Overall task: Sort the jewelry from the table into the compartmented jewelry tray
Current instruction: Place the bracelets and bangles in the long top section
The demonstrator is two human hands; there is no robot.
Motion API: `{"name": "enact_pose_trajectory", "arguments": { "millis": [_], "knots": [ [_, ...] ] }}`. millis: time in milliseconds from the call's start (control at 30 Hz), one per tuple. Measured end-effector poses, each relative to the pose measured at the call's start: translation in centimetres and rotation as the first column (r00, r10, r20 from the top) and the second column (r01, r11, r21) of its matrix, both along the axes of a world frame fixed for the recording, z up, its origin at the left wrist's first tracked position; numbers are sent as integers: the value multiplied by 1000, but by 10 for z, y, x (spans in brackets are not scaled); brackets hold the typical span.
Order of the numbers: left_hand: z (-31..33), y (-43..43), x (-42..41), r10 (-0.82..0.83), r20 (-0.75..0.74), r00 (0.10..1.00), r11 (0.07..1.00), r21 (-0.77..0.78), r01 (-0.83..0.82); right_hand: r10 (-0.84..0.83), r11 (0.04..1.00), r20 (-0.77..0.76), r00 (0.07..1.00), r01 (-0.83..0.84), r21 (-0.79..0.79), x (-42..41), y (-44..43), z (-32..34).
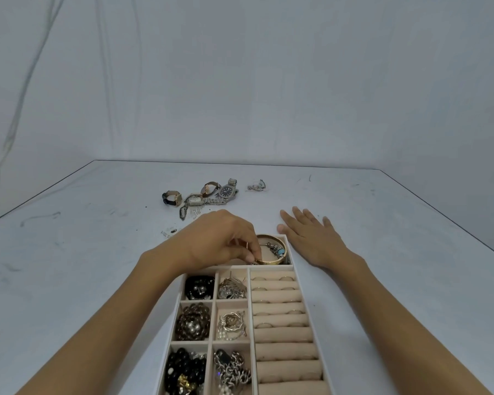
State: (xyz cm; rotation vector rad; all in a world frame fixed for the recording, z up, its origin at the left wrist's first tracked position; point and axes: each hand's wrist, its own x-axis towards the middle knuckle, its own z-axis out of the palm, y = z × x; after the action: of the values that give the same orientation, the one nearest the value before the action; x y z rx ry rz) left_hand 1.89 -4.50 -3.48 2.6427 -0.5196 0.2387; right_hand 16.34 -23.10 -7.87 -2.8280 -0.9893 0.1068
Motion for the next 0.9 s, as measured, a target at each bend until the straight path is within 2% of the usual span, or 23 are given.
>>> {"name": "enact_pose_trajectory", "arguments": {
  "millis": [267,467,900],
  "knots": [
    [-1,-1,0,9,-22,1000,1000,29,-9,-4,1000,25,1000,4,8,0,1,-2],
    [-1,-9,-1,-16,3,1000,990,142,15,-4,1000,40,999,4,4,1,1,-3],
    [-2,4,-1,68,-59,996,989,133,-60,2,1000,55,998,-3,12,1,1,-4]
  ]
}}
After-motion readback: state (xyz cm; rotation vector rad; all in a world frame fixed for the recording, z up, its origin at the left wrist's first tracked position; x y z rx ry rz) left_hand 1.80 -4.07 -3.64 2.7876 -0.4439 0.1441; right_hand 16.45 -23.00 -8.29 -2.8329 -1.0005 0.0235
